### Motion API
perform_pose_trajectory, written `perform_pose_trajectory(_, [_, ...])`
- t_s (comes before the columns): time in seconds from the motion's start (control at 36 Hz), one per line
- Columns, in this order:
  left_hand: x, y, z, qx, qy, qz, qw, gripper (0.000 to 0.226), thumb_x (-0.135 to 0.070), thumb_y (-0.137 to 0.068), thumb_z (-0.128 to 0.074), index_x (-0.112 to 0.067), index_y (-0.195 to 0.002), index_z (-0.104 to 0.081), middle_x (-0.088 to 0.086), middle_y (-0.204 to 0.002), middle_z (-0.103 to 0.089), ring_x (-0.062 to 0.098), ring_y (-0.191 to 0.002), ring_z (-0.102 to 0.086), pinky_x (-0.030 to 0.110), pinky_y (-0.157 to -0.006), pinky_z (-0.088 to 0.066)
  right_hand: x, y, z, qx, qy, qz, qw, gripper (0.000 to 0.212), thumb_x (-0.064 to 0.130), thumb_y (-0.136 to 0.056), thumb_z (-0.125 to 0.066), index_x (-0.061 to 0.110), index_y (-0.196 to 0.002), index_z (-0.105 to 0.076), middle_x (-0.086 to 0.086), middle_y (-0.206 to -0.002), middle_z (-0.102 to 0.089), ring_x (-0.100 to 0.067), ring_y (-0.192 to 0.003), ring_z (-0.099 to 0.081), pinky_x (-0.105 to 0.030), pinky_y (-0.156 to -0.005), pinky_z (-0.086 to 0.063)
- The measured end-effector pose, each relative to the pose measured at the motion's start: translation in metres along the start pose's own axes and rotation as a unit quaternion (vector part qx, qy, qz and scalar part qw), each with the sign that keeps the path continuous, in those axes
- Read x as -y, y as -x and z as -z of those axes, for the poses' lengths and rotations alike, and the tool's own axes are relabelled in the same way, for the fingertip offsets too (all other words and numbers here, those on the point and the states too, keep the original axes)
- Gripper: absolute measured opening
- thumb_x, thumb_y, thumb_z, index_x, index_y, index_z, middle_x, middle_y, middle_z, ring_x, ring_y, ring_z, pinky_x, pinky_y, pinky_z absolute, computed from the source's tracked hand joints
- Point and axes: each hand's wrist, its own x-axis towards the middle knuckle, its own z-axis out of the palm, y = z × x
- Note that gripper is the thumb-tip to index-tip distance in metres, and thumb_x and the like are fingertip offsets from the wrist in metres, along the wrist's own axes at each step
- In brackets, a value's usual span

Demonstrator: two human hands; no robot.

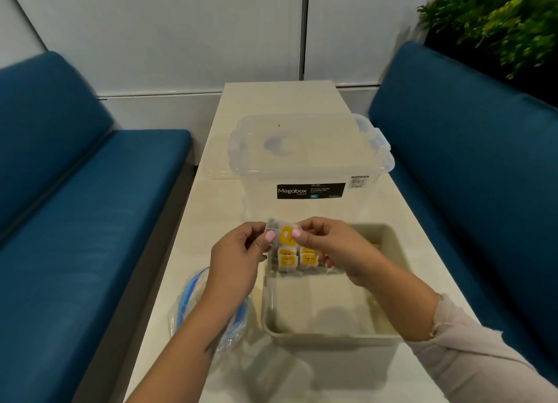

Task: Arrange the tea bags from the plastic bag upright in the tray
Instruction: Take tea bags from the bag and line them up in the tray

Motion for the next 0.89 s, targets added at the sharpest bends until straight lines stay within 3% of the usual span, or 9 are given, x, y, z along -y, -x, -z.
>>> perform_pose_trajectory(0.06, [-0.002, -0.001, -0.001, 0.005, -0.007, 0.007, 1.000, 0.012, -0.019, -0.092, -0.058, -0.029, -0.089, -0.064, -0.011, -0.081, -0.069, -0.002, -0.068, -0.064, 0.011, -0.061, -0.050, -0.005, 0.000, -0.001, 0.004, 0.000, 0.006, 1.000, 0.016, 0.027, -0.083, -0.070, 0.017, -0.096, -0.068, 0.009, -0.075, -0.064, 0.008, -0.046, -0.049, -0.014, -0.049, -0.037])
perform_pose_trajectory(0.14, [-0.004, -0.002, -0.004, 0.009, -0.021, 0.015, 1.000, 0.010, -0.022, -0.093, -0.056, -0.025, -0.093, -0.065, -0.008, -0.080, -0.068, 0.002, -0.067, -0.063, 0.011, -0.057, -0.050, -0.010, 0.000, -0.003, 0.007, -0.032, 0.005, 0.999, 0.002, 0.015, -0.085, -0.069, 0.013, -0.084, -0.068, 0.004, -0.071, -0.068, 0.004, -0.043, -0.046, -0.012, -0.045, -0.037])
perform_pose_trajectory(0.19, [-0.006, -0.002, -0.005, 0.007, -0.030, 0.017, 0.999, 0.010, -0.024, -0.094, -0.055, -0.026, -0.090, -0.064, -0.009, -0.079, -0.068, -0.001, -0.065, -0.063, 0.011, -0.055, -0.049, -0.013, 0.000, -0.003, 0.016, -0.062, 0.003, 0.998, 0.007, 0.011, -0.084, -0.068, 0.013, -0.078, -0.067, 0.002, -0.068, -0.070, 0.000, -0.043, -0.043, -0.012, -0.044, -0.037])
perform_pose_trajectory(0.39, [-0.011, 0.001, -0.009, -0.007, -0.019, 0.012, 1.000, 0.009, -0.028, -0.092, -0.058, -0.030, -0.087, -0.064, -0.008, -0.081, -0.070, 0.003, -0.066, -0.065, 0.016, -0.059, -0.053, -0.024, 0.001, -0.008, 0.026, -0.091, -0.017, 0.995, 0.009, 0.013, -0.085, -0.068, 0.012, -0.078, -0.062, 0.001, -0.070, -0.073, -0.006, -0.042, -0.044, -0.015, -0.043, -0.033])
perform_pose_trajectory(0.47, [-0.015, 0.001, -0.010, 0.000, -0.014, 0.007, 1.000, 0.007, -0.022, -0.088, -0.065, -0.027, -0.093, -0.067, -0.006, -0.084, -0.071, 0.005, -0.071, -0.066, 0.016, -0.060, -0.053, -0.027, 0.002, -0.010, 0.027, -0.115, -0.036, 0.992, 0.011, 0.015, -0.084, -0.069, 0.006, -0.089, -0.064, -0.001, -0.075, -0.074, -0.007, -0.042, -0.043, -0.016, -0.043, -0.032])
perform_pose_trajectory(0.58, [-0.015, 0.000, -0.010, -0.013, -0.091, -0.013, 0.996, 0.010, -0.025, -0.087, -0.065, -0.026, -0.097, -0.068, -0.009, -0.085, -0.070, 0.005, -0.080, -0.065, 0.023, -0.071, -0.054, -0.030, 0.004, -0.010, 0.043, -0.129, -0.044, 0.990, 0.029, 0.018, -0.083, -0.070, 0.003, -0.107, -0.064, -0.004, -0.087, -0.072, -0.008, -0.046, -0.045, -0.020, -0.048, -0.032])
perform_pose_trajectory(0.69, [-0.021, 0.000, -0.013, -0.020, -0.137, -0.045, 0.989, 0.006, -0.026, -0.090, -0.062, -0.027, -0.092, -0.067, -0.014, -0.082, -0.068, 0.001, -0.078, -0.063, 0.021, -0.071, -0.052, -0.031, 0.004, -0.011, 0.050, -0.175, -0.046, 0.982, 0.025, 0.029, -0.079, -0.068, 0.014, -0.099, -0.065, 0.000, -0.089, -0.071, -0.007, -0.046, -0.045, -0.019, -0.049, -0.033])
perform_pose_trajectory(0.89, [-0.022, -0.003, -0.020, 0.007, -0.099, -0.009, 0.995, 0.012, -0.027, -0.092, -0.058, -0.032, -0.101, -0.062, -0.008, -0.090, -0.068, 0.011, -0.085, -0.066, 0.039, -0.080, -0.056, -0.035, 0.007, -0.004, 0.003, -0.194, -0.033, 0.981, 0.005, 0.019, -0.083, -0.068, 0.015, -0.081, -0.066, -0.003, -0.076, -0.065, -0.007, -0.042, -0.040, -0.018, -0.043, -0.031])
